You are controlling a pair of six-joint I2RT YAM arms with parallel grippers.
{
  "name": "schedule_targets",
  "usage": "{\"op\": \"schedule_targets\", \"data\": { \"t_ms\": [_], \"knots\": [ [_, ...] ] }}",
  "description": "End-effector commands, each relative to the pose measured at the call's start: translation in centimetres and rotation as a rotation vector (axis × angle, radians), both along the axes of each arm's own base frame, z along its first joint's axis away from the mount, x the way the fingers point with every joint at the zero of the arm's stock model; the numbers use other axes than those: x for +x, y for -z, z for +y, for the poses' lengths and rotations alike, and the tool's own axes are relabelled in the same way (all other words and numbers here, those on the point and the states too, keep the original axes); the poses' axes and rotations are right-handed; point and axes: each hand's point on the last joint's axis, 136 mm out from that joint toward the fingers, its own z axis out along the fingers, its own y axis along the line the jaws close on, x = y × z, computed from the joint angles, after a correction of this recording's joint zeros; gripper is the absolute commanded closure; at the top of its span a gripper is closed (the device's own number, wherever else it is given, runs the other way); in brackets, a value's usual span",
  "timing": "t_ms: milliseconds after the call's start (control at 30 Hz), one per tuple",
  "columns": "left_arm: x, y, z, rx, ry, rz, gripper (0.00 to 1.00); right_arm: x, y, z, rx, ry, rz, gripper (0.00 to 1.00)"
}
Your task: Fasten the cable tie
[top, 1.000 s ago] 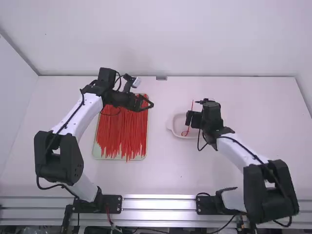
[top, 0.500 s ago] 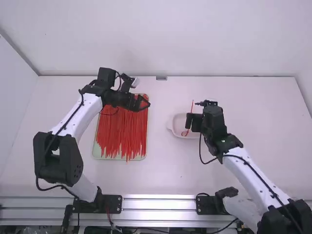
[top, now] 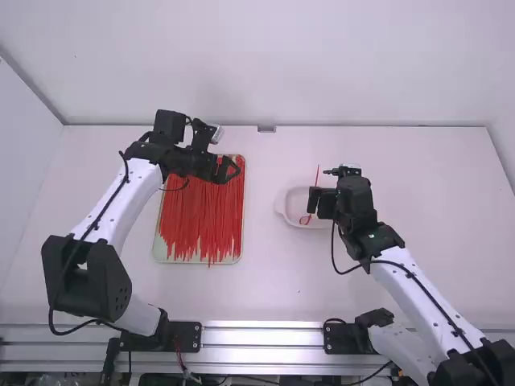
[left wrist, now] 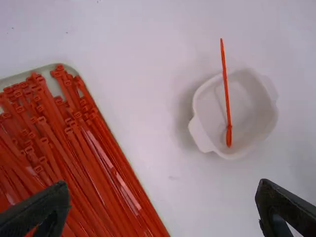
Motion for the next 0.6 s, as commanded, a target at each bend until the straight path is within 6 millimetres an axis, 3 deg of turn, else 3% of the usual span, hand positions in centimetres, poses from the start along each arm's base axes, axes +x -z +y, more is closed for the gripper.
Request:
{"op": "schedule_targets", "data": {
  "t_ms": [0,333,567],
  "knots": [
    [-0.4,-0.5,-0.2,0.004,0.006,-0.012,0.01,0.3,-1.3,-0.1,0.004,0.01,-0.031,0.01],
    [-0.6,-0.4,-0.2,0.006,0.008,-0.006,0.01,0.2,-1.1,-0.1,0.002,0.009,-0.025,0.01],
    [0.1,-0.8,4.0,0.025,-0.171,-0.046,0.09,-0.1,-1.7,-1.7,0.003,-0.023,-0.103,0.09]
  ]
}}
